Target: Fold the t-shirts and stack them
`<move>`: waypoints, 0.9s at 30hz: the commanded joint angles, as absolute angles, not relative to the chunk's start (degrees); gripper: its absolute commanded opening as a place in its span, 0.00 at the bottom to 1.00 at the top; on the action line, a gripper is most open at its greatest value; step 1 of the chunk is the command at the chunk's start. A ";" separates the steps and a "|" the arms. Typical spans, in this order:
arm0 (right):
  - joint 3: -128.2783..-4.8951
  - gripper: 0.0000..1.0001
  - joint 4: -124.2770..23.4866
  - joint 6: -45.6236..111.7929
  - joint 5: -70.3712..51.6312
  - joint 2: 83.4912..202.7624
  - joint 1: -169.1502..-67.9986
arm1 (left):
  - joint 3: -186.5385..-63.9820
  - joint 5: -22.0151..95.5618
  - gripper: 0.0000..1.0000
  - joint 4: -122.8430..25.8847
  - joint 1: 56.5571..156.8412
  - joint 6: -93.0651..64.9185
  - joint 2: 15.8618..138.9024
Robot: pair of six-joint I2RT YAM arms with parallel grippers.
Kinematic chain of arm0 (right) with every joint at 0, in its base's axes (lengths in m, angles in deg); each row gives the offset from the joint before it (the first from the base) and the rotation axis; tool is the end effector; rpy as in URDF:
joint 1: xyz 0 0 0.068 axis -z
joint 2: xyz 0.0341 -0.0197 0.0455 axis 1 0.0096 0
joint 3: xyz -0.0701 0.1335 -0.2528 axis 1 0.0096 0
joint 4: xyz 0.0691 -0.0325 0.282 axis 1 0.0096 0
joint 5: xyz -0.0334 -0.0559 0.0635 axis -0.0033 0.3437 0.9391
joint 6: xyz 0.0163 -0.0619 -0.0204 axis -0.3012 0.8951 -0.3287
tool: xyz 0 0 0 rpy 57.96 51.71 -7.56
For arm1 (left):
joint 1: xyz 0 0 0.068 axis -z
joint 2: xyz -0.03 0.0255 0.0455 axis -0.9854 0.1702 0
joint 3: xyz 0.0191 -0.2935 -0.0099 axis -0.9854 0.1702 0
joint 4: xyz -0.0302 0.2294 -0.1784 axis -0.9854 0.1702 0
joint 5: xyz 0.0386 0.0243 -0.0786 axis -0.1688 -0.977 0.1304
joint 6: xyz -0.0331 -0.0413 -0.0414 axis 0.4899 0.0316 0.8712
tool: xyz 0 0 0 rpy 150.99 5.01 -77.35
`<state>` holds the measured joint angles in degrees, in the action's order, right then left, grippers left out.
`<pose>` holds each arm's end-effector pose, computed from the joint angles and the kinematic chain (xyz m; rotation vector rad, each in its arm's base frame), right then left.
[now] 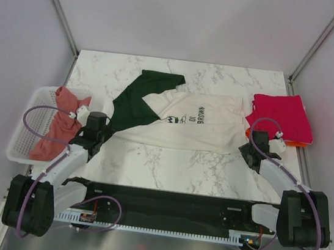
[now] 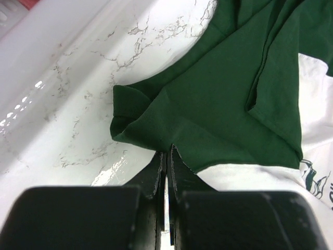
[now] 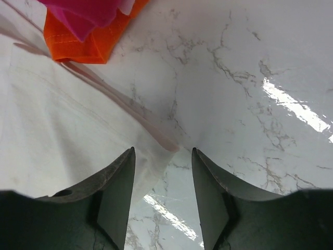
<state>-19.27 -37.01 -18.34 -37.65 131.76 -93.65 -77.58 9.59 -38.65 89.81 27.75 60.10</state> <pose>0.2400 -0.0014 0.1413 1.2349 2.1158 0.0145 0.2264 -0.0207 0.1703 -0.9956 2.0230 -0.2115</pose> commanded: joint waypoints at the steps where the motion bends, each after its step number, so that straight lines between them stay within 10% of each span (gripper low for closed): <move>1: -18.64 0.54 -38.16 -18.55 -37.05 130.34 -94.72 | -76.56 8.91 0.02 -40.93 89.52 25.94 59.72; 8: -21.62 0.37 -39.04 -18.64 -41.44 137.01 -95.25 | -76.47 7.95 0.02 -41.01 89.52 25.41 59.81; 12: -23.73 0.00 -38.42 -17.93 -41.36 140.62 -94.37 | -76.47 7.68 0.02 -40.93 89.52 25.32 59.98; 27: -32.26 0.00 -26.74 -16.70 -53.31 123.66 -94.19 | -86.83 6.09 0.02 -32.93 87.85 24.00 60.86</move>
<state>-29.28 -29.98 -18.08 -46.16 125.79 -94.84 -82.24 9.33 -35.33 89.54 26.68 60.74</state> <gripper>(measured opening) 0.011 0.027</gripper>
